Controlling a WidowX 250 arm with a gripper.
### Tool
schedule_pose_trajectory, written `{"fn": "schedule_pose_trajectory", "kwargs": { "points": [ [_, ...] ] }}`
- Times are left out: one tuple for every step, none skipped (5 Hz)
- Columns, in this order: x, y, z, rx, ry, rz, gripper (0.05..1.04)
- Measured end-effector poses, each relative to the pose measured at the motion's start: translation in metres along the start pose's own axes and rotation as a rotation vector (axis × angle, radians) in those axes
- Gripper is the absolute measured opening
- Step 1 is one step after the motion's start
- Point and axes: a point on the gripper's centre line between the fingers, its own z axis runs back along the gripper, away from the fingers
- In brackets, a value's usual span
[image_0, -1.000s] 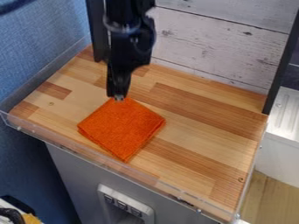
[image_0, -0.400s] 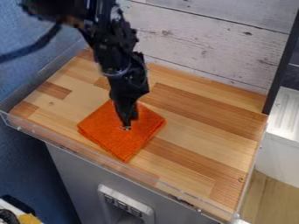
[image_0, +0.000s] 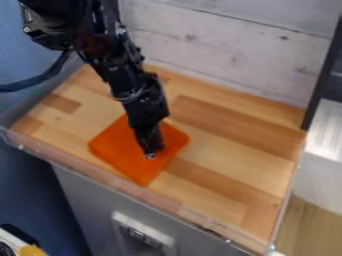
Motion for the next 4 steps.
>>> {"fn": "schedule_pose_trajectory", "kwargs": {
  "points": [
    [0.000,-0.003,-0.005,-0.103,-0.005,0.040,0.059],
    [-0.006,0.006,-0.004,-0.189,0.016,0.150,0.059],
    [-0.018,0.019,-0.002,-0.260,0.076,0.306,0.059],
    [-0.034,0.033,0.008,-0.283,0.170,0.467,0.059]
  ]
}}
